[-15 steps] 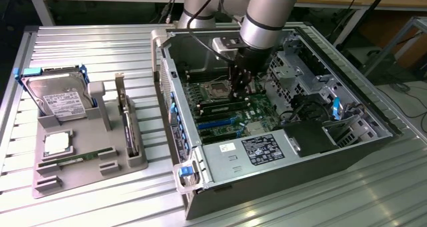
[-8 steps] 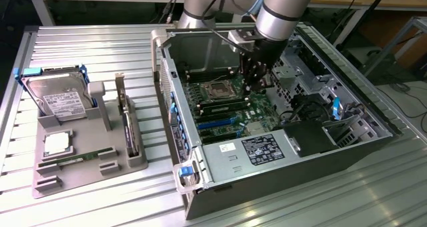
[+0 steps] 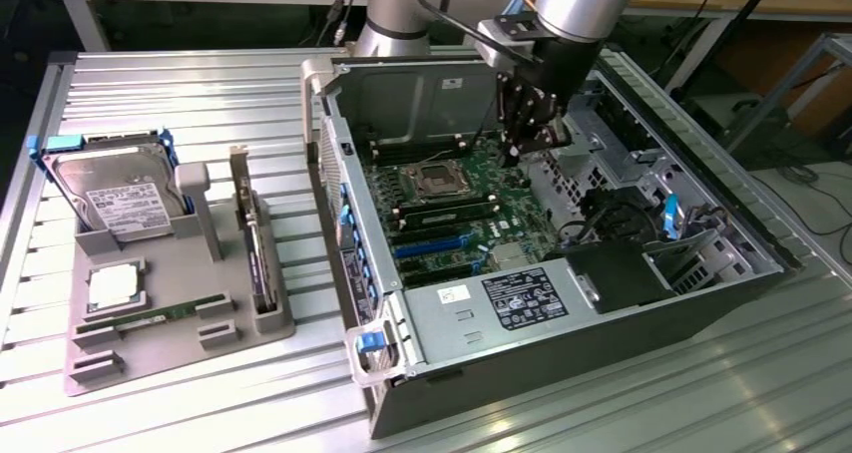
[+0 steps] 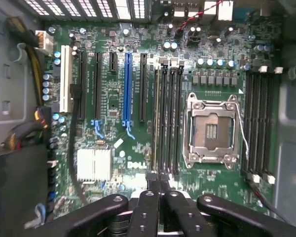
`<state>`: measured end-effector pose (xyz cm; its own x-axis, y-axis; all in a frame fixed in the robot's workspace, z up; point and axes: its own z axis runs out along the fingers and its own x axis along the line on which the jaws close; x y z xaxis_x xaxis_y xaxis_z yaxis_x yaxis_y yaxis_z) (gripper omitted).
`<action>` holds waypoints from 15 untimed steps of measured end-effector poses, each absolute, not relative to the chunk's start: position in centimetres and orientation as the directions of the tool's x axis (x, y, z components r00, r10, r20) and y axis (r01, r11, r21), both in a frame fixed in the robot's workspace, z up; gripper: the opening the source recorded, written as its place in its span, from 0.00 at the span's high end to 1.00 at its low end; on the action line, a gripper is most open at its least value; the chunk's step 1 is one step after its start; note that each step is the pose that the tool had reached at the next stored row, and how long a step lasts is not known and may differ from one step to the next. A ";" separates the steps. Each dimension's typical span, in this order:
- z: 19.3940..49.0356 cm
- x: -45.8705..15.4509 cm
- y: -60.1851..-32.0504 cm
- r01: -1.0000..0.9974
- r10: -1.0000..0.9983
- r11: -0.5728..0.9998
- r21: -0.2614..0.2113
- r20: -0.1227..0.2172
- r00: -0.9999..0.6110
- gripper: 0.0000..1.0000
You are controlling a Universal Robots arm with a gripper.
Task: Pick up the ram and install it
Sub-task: 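Press down the ram until it locks into place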
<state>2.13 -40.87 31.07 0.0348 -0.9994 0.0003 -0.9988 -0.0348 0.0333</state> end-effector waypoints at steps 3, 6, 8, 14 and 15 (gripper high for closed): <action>31.1 2.1 -40.9 -0.999 -0.999 -0.035 0.033 0.000 0.035 0.89; 31.1 2.1 -40.9 -0.999 -0.999 -0.035 0.033 0.000 0.035 0.89; 31.1 2.1 -40.9 -0.999 -0.999 -0.035 0.033 0.000 0.035 0.89; 31.1 2.1 -40.9 -0.999 -0.999 -0.035 0.033 0.000 0.035 0.89; 31.1 2.1 -40.8 -0.999 -0.999 -0.034 0.033 0.001 0.034 0.89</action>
